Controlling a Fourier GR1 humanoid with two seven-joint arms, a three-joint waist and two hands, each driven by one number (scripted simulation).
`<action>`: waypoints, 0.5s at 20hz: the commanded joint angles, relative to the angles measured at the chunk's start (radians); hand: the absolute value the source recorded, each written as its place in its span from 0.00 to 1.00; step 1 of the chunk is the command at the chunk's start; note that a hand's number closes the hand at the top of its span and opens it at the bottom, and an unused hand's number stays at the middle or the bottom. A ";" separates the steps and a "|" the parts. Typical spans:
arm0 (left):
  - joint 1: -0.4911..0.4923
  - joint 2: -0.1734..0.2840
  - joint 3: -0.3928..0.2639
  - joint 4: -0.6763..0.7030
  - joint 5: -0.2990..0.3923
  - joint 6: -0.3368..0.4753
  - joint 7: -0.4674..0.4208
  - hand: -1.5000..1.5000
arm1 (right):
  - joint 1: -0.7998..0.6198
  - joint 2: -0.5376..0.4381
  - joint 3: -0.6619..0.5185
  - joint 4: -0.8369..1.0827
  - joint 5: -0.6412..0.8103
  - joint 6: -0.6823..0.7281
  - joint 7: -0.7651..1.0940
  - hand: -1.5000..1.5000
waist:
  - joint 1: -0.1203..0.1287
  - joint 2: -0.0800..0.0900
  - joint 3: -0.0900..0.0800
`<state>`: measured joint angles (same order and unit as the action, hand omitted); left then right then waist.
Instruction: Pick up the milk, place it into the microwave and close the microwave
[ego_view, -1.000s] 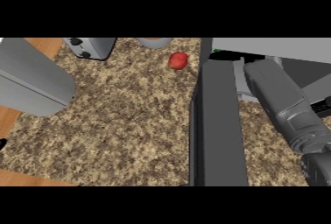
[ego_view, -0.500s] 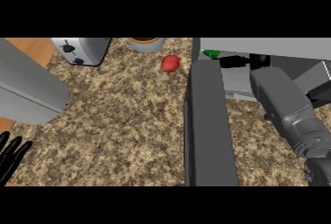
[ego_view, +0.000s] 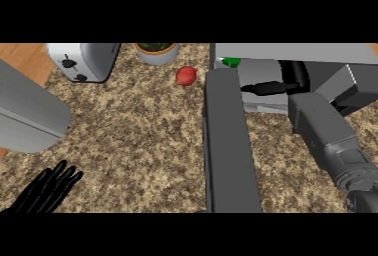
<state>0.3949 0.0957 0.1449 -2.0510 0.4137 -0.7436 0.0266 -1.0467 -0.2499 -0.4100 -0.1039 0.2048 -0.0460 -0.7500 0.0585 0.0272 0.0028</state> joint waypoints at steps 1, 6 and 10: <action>0.030 -0.022 -0.084 0.018 -0.076 -0.054 -0.002 0.00 | 0.082 0.029 -0.032 0.003 -0.044 0.147 -0.070 0.00 | -0.018 -0.010 0.000; -0.037 -0.059 -0.099 0.141 -0.252 -0.099 -0.124 0.00 | 0.130 0.083 -0.033 -0.013 -0.068 0.240 -0.073 0.00 | -0.045 -0.024 -0.003; -0.177 -0.093 -0.120 0.225 -0.326 0.015 -0.102 0.00 | 0.253 0.112 -0.006 -0.041 -0.063 0.312 -0.150 0.00 | -0.078 -0.030 -0.004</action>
<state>0.3233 0.0385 0.0531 -1.9194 0.1755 -0.7872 -0.0644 -0.8801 -0.1694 -0.4311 -0.1321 0.1435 0.1994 -0.8499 0.0094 0.0041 0.0002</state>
